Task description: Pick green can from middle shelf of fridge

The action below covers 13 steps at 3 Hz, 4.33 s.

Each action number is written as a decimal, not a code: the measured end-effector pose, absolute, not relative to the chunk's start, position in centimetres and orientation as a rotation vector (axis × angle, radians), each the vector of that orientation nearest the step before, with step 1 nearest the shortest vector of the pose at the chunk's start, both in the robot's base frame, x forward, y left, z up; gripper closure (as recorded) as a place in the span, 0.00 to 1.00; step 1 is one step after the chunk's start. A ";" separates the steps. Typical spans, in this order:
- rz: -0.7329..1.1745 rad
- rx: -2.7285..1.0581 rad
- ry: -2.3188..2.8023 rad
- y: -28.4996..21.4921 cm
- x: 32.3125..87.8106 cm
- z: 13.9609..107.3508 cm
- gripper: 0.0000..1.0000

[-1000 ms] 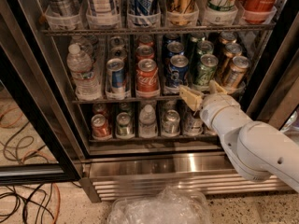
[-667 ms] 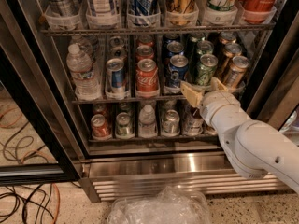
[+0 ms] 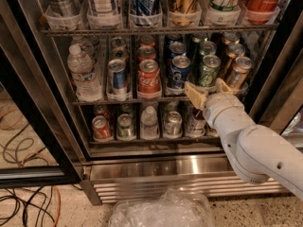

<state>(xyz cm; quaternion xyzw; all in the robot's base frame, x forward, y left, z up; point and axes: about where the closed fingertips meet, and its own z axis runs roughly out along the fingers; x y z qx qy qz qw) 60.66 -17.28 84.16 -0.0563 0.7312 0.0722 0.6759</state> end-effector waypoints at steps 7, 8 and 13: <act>0.107 -0.069 1.614 -18.2 62.2 83.1 0.42; 0.092 -0.067 1.605 -18.3 63.3 82.6 0.38; 0.024 -0.032 1.549 -19.1 66.9 82.5 0.38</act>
Offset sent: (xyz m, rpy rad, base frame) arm 0.0005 -0.0033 0.0002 0.0009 -0.0085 -0.0173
